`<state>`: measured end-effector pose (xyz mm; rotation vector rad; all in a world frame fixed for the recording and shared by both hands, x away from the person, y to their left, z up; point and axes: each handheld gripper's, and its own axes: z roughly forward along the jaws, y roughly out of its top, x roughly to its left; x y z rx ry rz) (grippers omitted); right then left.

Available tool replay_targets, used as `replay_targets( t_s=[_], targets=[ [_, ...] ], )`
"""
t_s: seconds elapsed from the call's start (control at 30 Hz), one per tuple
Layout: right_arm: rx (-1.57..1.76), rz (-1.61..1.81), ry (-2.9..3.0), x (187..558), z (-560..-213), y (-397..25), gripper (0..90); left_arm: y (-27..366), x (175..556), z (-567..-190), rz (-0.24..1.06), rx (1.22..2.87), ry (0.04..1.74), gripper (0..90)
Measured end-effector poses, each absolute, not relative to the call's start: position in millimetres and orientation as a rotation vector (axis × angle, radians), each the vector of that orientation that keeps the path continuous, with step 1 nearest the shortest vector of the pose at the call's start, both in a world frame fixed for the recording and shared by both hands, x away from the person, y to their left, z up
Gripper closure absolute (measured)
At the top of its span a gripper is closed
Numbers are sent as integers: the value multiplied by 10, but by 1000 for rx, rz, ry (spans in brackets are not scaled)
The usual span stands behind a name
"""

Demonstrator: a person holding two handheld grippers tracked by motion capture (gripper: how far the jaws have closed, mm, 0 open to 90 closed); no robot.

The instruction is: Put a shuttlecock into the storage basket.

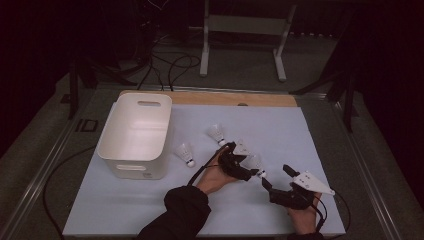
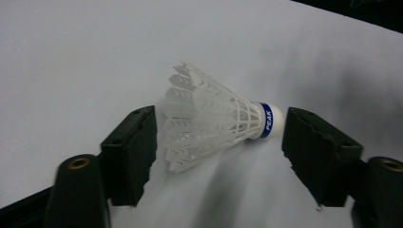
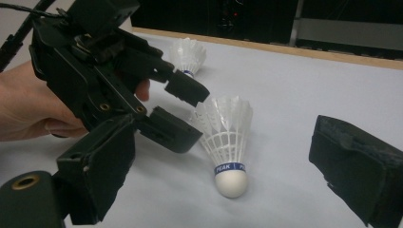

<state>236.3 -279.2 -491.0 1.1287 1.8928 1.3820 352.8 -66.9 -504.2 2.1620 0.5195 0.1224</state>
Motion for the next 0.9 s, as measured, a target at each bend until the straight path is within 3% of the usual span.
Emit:
replay_targets(
  t_s=[0.33,0.7,0.9],
  targets=[
    [1130,1378,1891,2364,-4910,-2794,81,-711,3510,-5087,86,2210,443,542],
    [1136,1375,1892,2362,-4908,-2795,81,-733,3465,-5075,36,2228,373,850],
    [1128,1376,1892,2366,-4910,-2795,81,-729,3460,-5064,34,2225,381,890]
  ],
)
